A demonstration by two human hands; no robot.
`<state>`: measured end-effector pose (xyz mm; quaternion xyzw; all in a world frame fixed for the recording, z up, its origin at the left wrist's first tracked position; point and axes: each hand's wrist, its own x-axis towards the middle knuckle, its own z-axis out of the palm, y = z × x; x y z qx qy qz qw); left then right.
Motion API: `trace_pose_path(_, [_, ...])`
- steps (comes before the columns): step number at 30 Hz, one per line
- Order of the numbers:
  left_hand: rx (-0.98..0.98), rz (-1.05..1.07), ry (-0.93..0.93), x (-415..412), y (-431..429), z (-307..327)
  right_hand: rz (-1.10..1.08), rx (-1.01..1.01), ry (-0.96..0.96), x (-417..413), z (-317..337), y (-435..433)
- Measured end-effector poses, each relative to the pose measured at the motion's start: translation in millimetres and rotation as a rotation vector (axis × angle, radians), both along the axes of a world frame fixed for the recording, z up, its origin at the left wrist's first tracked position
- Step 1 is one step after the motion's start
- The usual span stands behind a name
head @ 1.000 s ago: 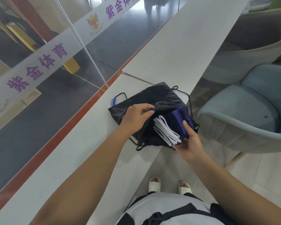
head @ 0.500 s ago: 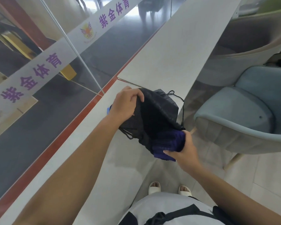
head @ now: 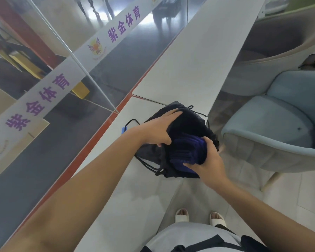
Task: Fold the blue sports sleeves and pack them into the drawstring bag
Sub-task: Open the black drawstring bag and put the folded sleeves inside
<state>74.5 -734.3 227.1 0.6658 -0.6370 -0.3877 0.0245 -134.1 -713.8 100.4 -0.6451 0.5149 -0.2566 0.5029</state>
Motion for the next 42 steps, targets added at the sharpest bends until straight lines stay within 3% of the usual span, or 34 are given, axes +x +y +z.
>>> trace_pose_path(6, [-0.048,-0.039,-0.012,-6,0,13,-0.287,0.446,-0.379,64,4,-24])
trace_pose_path(10, [-0.063,0.006,0.017,-6,9,21,-0.39,0.75,-0.498,98,-17,-48])
trace_pose_path(17, [-0.082,0.036,0.031,8,24,11,-0.329,0.765,-0.262,86,-33,-60])
trace_pose_path(25, [-0.117,0.011,0.113,8,34,-21,-0.3,1.077,-0.661,-13,18,-22])
trace_pose_path(29, [-0.206,0.02,0.12,-3,46,-40,-0.21,0.998,-0.699,-57,40,-4])
trace_pose_path(33, [-0.383,0.076,0.06,-22,75,-68,-0.236,0.6,-0.413,-80,47,-15])
trace_pose_path(37, [-0.435,0.278,0.08,-43,109,-106,-0.203,0.264,-0.116,-85,14,-41])
trace_pose_path(42, [-0.459,0.7,0.215,-73,140,-151,0.002,0.374,0.123,-70,-33,-68])
